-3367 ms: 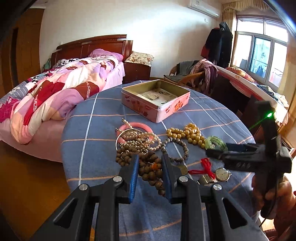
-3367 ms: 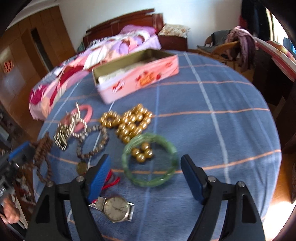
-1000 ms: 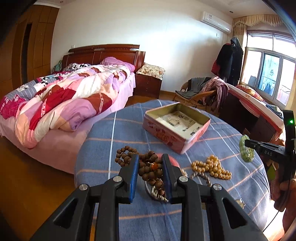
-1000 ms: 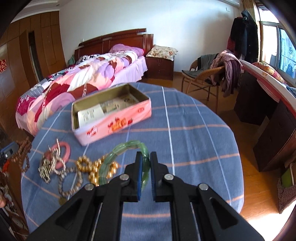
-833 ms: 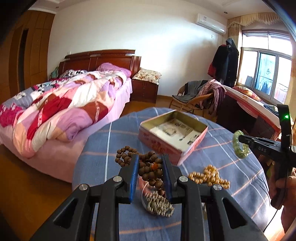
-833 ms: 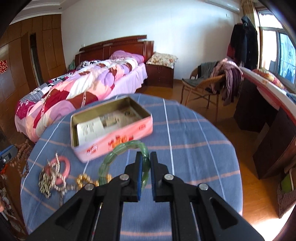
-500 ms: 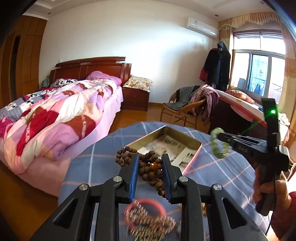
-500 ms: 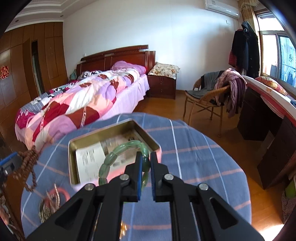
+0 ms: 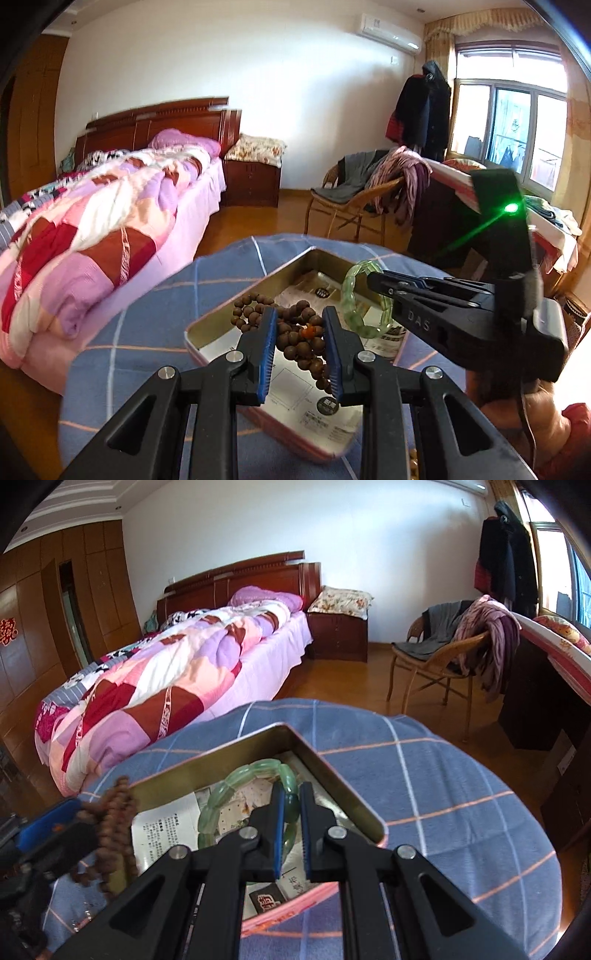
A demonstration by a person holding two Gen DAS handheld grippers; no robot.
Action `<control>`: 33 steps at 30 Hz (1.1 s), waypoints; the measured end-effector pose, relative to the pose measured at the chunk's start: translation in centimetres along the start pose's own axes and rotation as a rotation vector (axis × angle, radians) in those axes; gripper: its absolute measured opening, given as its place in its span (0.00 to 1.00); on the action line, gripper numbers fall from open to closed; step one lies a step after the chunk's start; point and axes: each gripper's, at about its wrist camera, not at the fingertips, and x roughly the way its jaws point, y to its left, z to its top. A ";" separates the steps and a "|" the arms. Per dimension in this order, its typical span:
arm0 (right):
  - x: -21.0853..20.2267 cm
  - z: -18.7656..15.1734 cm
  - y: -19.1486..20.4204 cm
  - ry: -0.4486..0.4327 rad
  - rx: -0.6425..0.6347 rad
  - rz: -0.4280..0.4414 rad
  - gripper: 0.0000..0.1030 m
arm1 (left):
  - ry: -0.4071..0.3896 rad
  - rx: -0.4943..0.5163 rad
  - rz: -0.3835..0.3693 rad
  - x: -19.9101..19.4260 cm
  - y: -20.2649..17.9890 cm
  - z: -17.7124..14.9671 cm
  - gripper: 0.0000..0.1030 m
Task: Organize jewelry
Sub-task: 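Carry the wooden beads with left and jade bangle with right over the pink tin, then open both grippers to drop the beads and bangle into the tin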
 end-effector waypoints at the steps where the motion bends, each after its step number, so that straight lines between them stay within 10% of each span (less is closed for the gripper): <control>1: 0.3 0.0 0.1 0.005 -0.004 0.005 0.11 | 0.011 -0.005 -0.001 0.6 0.0 -0.1 0.24; 13: 2.0 -0.6 0.6 0.045 -0.072 -0.028 0.21 | 0.096 -0.064 0.046 3.0 1.0 -1.1 0.26; 18: -0.2 0.1 -0.1 -0.068 -0.034 -0.039 0.33 | 0.061 -0.050 0.061 2.4 0.5 -1.0 0.52; 33: -4.5 -1.3 -0.6 -0.078 0.003 -0.142 0.38 | 0.020 0.006 0.146 -2.9 -1.1 -0.8 0.56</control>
